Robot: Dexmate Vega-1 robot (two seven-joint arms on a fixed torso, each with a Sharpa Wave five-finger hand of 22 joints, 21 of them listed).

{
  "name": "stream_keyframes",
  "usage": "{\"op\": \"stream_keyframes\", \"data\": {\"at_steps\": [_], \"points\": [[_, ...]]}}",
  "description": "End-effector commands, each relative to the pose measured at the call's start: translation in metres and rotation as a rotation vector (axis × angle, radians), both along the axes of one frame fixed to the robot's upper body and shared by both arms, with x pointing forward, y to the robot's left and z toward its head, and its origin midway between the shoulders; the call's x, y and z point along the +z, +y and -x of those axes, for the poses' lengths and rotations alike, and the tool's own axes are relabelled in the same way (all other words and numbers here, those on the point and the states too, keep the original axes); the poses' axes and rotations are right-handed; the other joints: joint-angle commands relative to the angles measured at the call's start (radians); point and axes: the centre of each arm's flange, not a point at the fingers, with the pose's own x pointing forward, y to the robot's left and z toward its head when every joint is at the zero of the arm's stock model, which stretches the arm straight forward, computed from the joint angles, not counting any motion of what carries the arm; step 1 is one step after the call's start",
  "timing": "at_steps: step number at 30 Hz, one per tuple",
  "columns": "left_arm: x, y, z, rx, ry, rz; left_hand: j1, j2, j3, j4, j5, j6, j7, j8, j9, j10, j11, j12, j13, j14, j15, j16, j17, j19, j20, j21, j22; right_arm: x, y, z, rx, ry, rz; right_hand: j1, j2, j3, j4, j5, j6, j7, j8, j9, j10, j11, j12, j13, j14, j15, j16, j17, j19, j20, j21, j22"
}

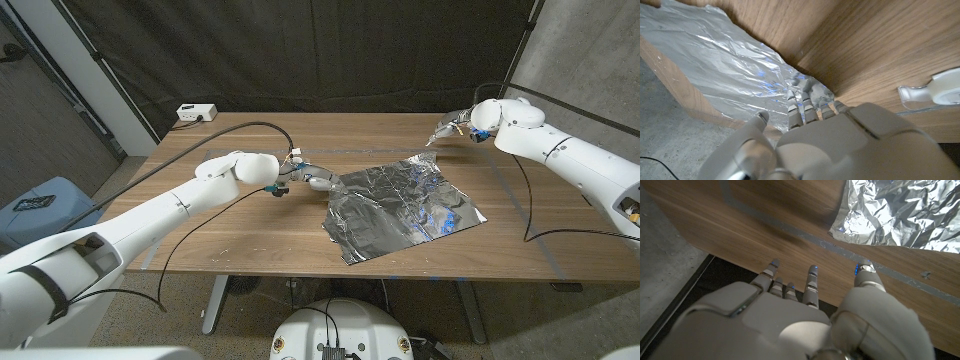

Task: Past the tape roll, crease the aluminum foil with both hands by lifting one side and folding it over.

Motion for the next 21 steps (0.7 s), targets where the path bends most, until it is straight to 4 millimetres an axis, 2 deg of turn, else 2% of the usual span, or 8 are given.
{"op": "stream_keyframes", "data": {"at_steps": [1, 21], "points": [[-0.0013, 0.0002, -0.0032, 0.009, 0.005, -0.010, -0.009, 0.000, 0.002, 0.006, -0.004, 0.003, 0.006, 0.006, 0.001, 0.014, 0.000, 0.005, 0.000, -0.002, 0.007, 0.004, 0.003, -0.010, -0.002, 0.009, 0.005, -0.0009, 0.0056, 0.0014, 0.000, 0.029, 0.007, -0.006, -0.001, 0.000, 0.001, 0.006, -0.005, -0.004, 0.000, 0.003, -0.015, 0.001, 0.001, 0.001, -0.010, 0.001, -0.001, 0.005, -0.009, 0.001, 0.000, 0.003], [-0.0024, -0.0045, -0.0026, 0.013, 0.008, -0.031, -0.023, -0.001, 0.005, 0.013, -0.005, 0.007, 0.006, 0.008, 0.001, 0.018, 0.000, 0.005, 0.000, 0.002, 0.008, 0.005, 0.002, -0.010, 0.000, 0.012, 0.005, -0.0103, 0.0087, 0.0023, 0.006, 0.064, 0.004, -0.005, 0.001, -0.003, 0.001, 0.008, 0.010, -0.008, 0.008, 0.004, -0.017, 0.002, 0.008, 0.001, -0.012, 0.005, 0.003, 0.005, -0.009, 0.001, 0.003, 0.003]]}}
